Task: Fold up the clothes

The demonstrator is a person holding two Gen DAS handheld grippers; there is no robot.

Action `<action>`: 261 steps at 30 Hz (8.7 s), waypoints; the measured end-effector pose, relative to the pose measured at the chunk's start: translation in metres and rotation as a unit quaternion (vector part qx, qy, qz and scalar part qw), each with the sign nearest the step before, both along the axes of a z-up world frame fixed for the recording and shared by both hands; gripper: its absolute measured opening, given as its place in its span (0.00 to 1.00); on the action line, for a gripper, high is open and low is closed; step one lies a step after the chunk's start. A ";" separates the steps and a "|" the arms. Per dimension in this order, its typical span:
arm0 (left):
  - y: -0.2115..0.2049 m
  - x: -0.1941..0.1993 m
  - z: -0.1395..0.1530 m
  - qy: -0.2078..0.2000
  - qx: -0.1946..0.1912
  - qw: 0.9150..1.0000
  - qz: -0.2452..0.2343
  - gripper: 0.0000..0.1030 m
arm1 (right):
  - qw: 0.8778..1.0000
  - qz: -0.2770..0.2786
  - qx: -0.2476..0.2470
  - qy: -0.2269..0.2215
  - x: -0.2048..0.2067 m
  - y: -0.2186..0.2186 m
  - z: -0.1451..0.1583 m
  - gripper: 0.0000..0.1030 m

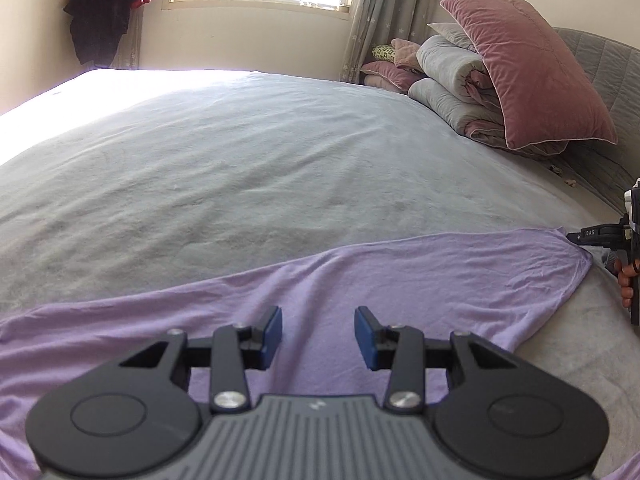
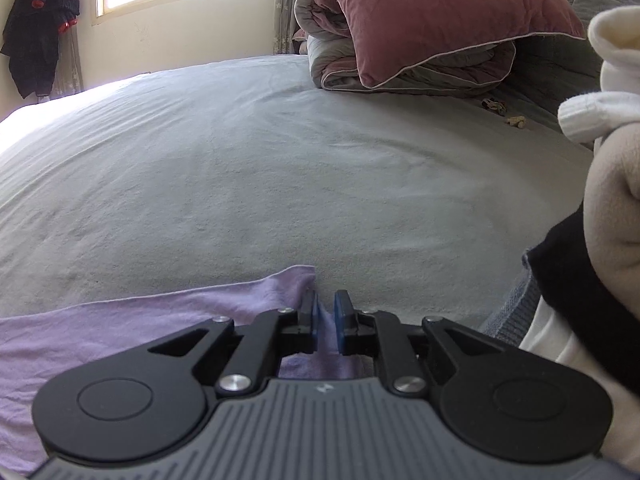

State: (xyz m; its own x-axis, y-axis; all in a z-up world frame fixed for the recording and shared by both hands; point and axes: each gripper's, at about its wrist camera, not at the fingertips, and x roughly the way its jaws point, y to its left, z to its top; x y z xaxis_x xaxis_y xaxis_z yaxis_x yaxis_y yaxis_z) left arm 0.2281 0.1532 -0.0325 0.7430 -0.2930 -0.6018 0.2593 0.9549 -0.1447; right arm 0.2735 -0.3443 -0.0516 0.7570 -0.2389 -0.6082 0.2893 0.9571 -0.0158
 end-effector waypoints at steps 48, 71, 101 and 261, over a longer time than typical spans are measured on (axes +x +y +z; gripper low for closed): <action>-0.068 -0.101 -0.009 -0.024 0.065 0.994 -0.083 0.41 | 0.890 0.110 0.443 0.011 -0.081 0.128 -0.006 0.36; -0.036 -0.088 0.005 0.026 -0.060 0.995 -0.069 0.18 | 0.919 0.098 0.380 0.039 -0.060 0.148 0.013 0.31; 0.021 -0.096 0.009 0.023 0.011 0.998 0.065 0.50 | 0.981 0.091 0.172 0.008 -0.095 0.159 0.023 0.41; 0.193 -0.148 -0.005 0.017 -0.159 0.950 0.268 0.02 | 0.822 0.553 0.132 0.014 -0.143 0.466 0.114 0.00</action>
